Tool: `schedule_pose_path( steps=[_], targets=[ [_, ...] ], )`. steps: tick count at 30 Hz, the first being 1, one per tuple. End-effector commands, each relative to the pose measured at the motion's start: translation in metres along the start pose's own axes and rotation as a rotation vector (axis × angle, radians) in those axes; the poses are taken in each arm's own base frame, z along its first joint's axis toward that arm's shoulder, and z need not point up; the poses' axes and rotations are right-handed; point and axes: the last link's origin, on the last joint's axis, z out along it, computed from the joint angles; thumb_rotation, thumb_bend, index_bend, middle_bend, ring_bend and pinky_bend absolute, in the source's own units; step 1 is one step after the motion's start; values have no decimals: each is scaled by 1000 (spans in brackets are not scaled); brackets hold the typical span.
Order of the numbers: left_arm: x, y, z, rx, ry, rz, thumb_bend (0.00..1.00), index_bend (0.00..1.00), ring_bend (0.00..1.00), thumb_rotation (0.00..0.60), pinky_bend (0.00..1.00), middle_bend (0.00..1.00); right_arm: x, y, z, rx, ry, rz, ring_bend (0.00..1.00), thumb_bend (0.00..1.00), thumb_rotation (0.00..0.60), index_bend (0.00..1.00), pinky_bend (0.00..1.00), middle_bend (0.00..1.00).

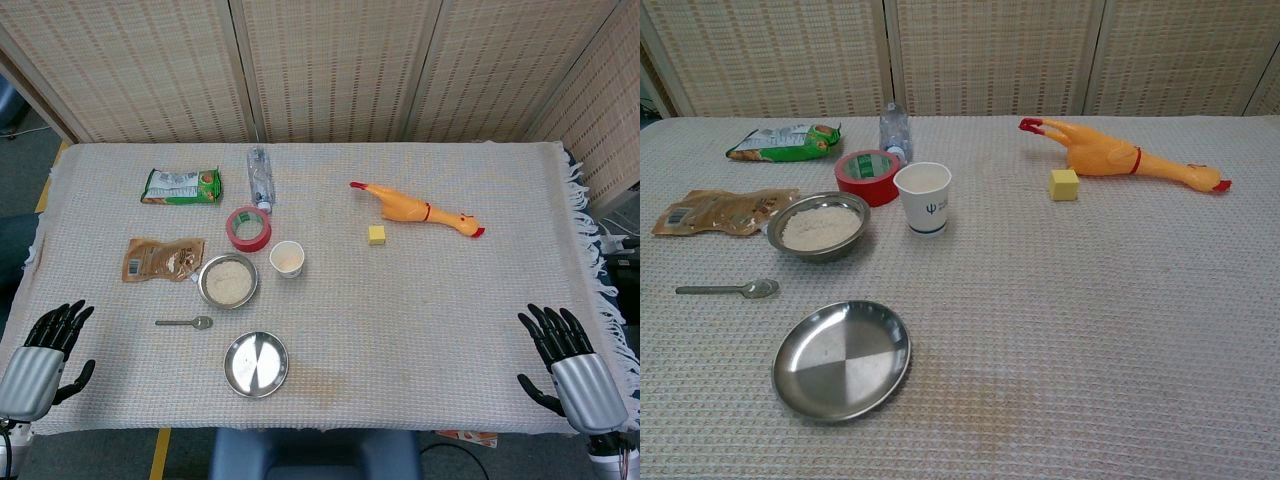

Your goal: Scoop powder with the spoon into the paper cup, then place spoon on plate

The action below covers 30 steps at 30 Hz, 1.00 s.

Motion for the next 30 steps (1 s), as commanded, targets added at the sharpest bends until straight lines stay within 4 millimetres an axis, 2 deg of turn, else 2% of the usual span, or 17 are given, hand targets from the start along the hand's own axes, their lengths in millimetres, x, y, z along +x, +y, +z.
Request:
schedule_pose_path(
  steps=[1, 6, 8, 9, 11, 12, 13, 15, 17, 19, 24, 30],
  targets=[
    [-2, 2, 1, -4, -14, 3, 399, 0, 0, 600, 101, 0, 0, 0, 0, 2, -3, 2, 0, 153, 600, 0, 0, 0],
    [-9, 13, 9, -47, -37, 6, 399, 0, 0, 600, 123, 7, 0, 0, -1, 5, 1, -2, 0, 153, 600, 0, 0, 0],
    [-10, 14, 10, -49, -39, 7, 399, 0, 68, 600, 199, 108, 0, -1, -1, 5, 2, -2, 0, 153, 600, 0, 0, 0],
    [-10, 15, 11, -51, -40, 7, 399, 0, 149, 600, 278, 200, 0, -1, -1, 5, 3, -1, 0, 153, 600, 0, 0, 0],
    [-14, 22, 17, -66, -46, 15, 399, 36, 572, 600, 662, 652, -1, -1, -1, 3, 1, -3, 0, 153, 600, 0, 0, 0],
    [-23, 37, 28, -120, -98, 0, 399, 77, 714, 600, 786, 784, -4, -1, 1, -2, -13, 1, 0, 153, 600, 0, 0, 0],
    [-27, 42, 37, -131, -111, 10, 399, 149, 806, 600, 864, 877, -5, -1, 3, -6, -18, 1, 0, 153, 600, 0, 0, 0],
    [-36, 52, 50, -133, -107, 45, 399, 284, 923, 600, 957, 970, -7, 0, 6, -14, -27, 0, 0, 153, 600, 0, 0, 0],
    [-44, 58, 58, -129, -118, 64, 400, 419, 996, 600, 1000, 1000, -9, 0, 7, -18, -33, 4, 0, 153, 600, 0, 0, 0],
    [-52, 66, 66, -122, -142, 54, 400, 460, 1000, 600, 1000, 1000, -10, 0, 8, -22, -40, 0, 0, 153, 600, 0, 0, 0],
    [-70, 77, 85, -105, -148, 60, 398, 465, 1000, 600, 1000, 1000, -11, 1, 10, -30, -47, -2, 0, 153, 600, 0, 0, 0],
    [-85, 87, 97, -93, -162, 62, 396, 462, 1000, 600, 1000, 1000, -6, 2, 10, -27, -20, 11, 0, 153, 600, 0, 0, 0]
  ],
)
